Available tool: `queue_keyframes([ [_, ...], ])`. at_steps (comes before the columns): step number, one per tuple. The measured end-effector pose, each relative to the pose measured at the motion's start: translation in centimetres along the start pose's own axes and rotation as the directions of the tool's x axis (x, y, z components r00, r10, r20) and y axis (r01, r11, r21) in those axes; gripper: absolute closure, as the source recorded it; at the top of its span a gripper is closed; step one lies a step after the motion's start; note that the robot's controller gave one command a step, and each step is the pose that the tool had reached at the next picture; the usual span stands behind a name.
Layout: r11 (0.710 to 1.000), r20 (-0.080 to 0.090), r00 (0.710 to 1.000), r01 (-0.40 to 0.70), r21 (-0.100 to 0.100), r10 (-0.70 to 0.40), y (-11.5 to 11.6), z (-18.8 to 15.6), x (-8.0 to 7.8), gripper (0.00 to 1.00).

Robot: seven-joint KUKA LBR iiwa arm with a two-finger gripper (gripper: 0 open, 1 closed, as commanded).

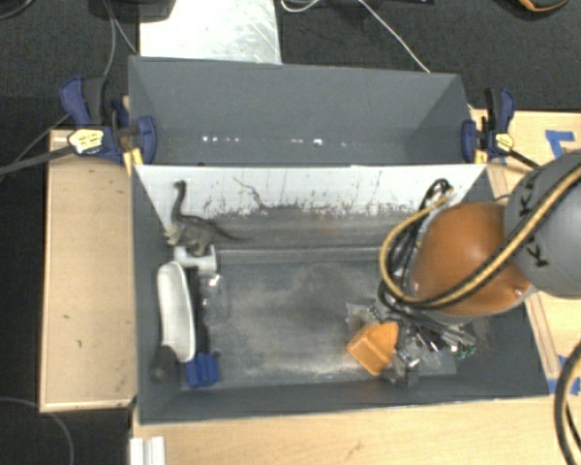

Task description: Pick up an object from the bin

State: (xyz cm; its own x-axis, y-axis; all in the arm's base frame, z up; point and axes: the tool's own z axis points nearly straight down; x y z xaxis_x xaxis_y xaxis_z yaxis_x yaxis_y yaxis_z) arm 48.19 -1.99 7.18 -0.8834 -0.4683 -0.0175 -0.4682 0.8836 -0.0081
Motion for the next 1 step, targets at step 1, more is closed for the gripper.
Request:
queue_keyframes([
  [1,0.953,-0.012,0.953,0.303,-0.012,-0.303,-2.83,0.1,-1.08,1.0],
])
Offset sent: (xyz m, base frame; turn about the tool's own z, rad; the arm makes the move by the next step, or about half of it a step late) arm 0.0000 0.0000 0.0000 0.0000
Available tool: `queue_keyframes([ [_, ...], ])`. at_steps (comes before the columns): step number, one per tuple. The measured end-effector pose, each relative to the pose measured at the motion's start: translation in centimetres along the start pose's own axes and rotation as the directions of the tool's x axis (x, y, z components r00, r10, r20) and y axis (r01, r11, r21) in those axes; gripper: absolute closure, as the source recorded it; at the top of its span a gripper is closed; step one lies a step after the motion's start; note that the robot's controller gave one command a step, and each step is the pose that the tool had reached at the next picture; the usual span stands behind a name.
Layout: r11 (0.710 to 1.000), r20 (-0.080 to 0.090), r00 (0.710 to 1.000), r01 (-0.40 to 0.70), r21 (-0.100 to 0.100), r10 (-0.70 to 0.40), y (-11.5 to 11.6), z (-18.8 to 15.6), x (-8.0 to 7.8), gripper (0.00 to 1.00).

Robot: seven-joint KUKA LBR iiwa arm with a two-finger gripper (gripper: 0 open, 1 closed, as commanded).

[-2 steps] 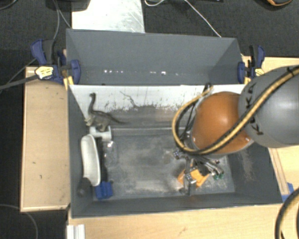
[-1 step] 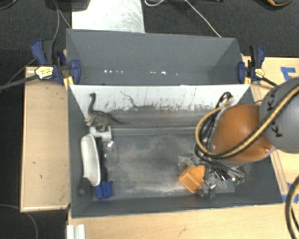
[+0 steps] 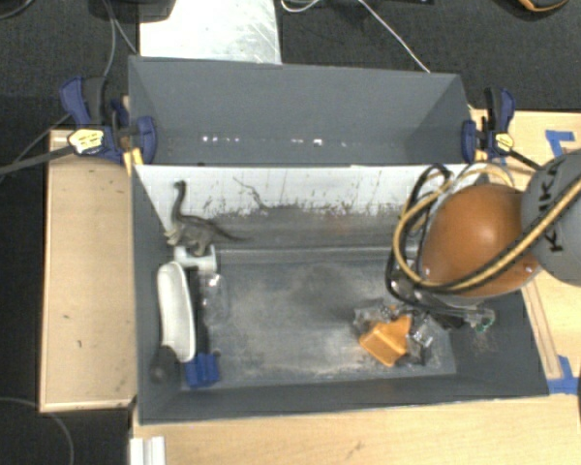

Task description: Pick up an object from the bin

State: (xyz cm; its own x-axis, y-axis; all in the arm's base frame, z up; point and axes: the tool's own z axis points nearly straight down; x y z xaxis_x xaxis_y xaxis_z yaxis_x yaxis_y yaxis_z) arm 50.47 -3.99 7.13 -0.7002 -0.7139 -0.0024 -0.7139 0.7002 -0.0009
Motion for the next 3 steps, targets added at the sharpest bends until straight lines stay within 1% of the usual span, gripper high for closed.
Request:
queue_keyframes([
  [2,1.0,0.0,1.0,-0.001,0.0,0.001,0.03,-0.17,0.02,1.0],
  [3,1.0,0.0,1.0,-0.002,-0.001,0.002,0.06,-0.8,0.03,1.0],
])
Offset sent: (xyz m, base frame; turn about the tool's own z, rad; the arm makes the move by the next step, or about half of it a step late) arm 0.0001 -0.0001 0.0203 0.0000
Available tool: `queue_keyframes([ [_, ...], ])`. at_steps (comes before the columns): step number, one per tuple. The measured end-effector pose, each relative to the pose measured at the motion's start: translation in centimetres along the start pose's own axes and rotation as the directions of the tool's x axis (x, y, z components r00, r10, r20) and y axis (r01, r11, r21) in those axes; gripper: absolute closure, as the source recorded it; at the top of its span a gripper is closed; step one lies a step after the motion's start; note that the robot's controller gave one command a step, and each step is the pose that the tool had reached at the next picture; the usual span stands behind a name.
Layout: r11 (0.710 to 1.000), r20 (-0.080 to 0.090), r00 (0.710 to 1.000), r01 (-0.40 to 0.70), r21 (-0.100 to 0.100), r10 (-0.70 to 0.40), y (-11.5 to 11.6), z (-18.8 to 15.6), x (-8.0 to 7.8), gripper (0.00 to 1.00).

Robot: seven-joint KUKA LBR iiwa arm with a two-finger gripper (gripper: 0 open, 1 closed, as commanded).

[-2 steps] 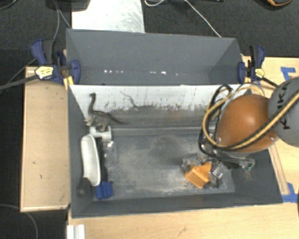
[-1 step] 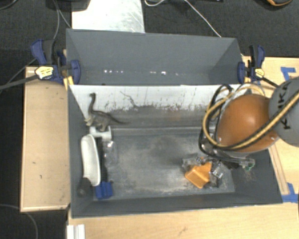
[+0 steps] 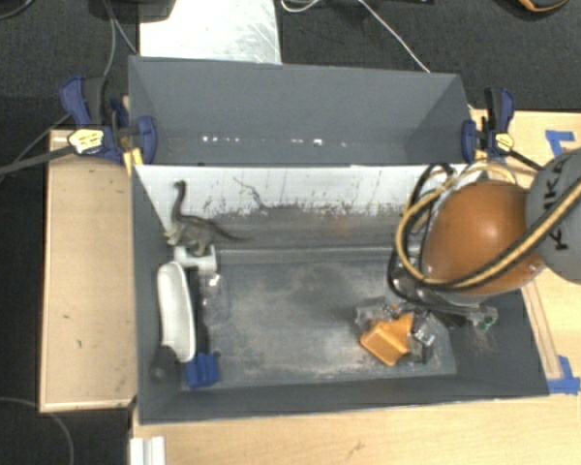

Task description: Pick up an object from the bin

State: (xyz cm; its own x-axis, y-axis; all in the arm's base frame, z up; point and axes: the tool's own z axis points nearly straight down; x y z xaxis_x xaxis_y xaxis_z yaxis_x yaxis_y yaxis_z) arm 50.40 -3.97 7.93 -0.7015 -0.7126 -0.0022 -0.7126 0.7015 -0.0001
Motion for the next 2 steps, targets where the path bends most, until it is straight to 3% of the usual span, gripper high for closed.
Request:
queue_keyframes([
  [2,1.0,-0.005,1.0,0.0,-0.007,0.0,0.2,-3.1,0.1,1.0],
])
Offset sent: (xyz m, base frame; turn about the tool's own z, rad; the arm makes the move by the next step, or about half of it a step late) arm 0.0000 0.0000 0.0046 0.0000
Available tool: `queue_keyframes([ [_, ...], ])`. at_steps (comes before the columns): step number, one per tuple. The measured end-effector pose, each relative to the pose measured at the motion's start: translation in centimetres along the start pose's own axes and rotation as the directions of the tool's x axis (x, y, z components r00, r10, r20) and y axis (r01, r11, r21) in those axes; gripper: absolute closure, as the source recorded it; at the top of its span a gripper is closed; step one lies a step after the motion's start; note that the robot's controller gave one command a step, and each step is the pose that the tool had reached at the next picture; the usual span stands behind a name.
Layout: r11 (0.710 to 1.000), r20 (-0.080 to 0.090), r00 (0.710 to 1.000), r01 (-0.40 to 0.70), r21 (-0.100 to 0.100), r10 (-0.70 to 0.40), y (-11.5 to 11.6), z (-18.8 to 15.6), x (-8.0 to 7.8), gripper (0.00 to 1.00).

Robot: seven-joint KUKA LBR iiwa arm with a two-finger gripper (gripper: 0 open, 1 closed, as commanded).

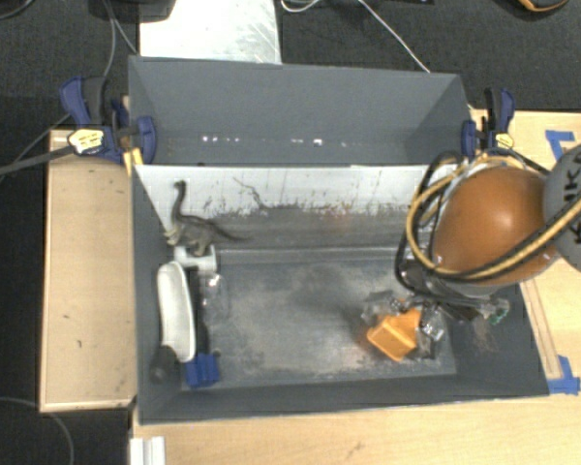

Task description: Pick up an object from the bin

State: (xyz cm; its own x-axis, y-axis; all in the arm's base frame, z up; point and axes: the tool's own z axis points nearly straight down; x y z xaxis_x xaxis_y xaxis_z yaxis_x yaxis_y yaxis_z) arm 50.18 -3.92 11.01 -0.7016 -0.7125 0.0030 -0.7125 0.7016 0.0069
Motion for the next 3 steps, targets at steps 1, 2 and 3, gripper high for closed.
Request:
queue_keyframes([
  [1,1.0,0.006,1.0,-0.001,0.007,0.001,-0.2,-1.9,-0.1,1.0],
  [2,1.0,0.007,1.0,-0.003,0.008,0.003,-0.2,-2.8,-0.2,1.0],
  [3,1.0,0.007,1.0,-0.005,0.007,0.005,-0.2,-3.5,-0.2,1.0],
])
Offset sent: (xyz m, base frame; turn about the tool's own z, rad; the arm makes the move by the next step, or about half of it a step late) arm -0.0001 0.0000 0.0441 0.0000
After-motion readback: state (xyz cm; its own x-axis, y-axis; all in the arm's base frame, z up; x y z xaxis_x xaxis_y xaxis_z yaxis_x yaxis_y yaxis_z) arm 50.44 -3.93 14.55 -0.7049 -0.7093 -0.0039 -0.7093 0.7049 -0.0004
